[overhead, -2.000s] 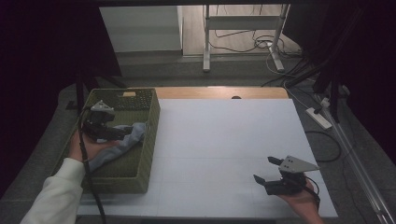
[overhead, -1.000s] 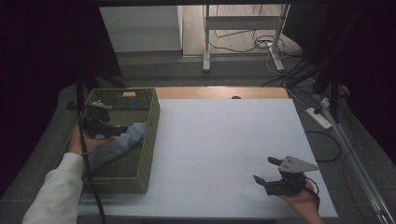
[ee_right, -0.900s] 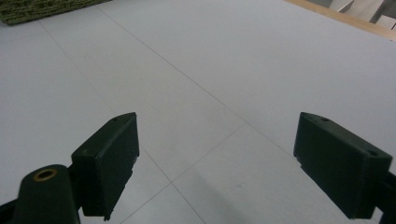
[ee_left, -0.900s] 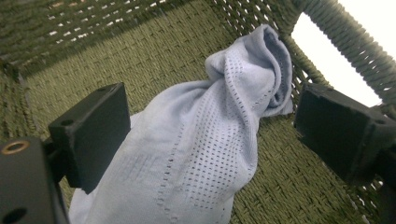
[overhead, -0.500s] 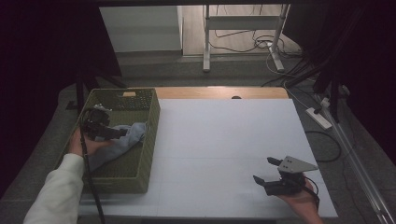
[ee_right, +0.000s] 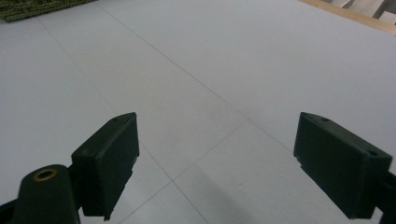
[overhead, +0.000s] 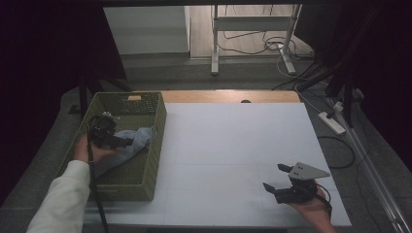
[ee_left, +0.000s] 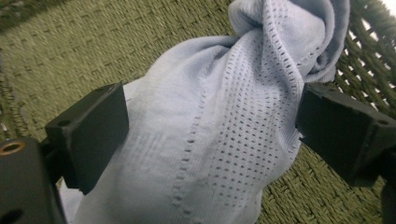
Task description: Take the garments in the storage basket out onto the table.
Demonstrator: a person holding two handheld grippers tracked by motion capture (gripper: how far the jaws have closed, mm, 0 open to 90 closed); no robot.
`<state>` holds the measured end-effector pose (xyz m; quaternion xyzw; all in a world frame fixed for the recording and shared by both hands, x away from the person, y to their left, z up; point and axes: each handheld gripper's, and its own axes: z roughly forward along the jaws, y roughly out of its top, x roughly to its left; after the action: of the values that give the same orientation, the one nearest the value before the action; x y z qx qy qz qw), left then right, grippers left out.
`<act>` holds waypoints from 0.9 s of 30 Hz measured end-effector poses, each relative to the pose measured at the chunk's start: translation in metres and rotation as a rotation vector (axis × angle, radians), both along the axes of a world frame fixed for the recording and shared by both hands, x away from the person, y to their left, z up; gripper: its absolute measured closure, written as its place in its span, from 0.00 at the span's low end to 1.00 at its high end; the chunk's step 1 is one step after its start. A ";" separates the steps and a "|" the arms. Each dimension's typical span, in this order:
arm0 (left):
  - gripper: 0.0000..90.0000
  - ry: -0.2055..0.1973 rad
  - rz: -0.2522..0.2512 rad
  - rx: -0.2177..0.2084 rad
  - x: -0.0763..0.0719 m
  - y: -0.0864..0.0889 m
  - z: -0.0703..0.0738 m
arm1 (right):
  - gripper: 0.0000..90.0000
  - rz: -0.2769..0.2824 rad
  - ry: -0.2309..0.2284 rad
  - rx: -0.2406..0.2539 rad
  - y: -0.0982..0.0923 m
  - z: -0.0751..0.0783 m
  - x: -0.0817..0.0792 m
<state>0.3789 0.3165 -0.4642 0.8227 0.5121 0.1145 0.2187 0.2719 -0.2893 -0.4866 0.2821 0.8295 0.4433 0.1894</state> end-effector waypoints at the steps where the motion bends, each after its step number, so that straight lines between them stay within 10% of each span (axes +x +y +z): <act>1: 0.11 0.005 -0.005 0.003 0.001 -0.001 -0.001 | 0.16 -0.002 -0.001 -0.001 0.000 0.000 0.000; 27: 0.12 0.170 -0.091 0.110 0.014 -0.022 -0.034 | 0.16 0.002 0.006 -0.008 0.001 -0.001 0.000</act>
<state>0.3926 0.2949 -0.4987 0.8626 0.4839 0.0620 0.1338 0.2720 -0.2886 -0.4880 0.2817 0.8321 0.4394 0.1874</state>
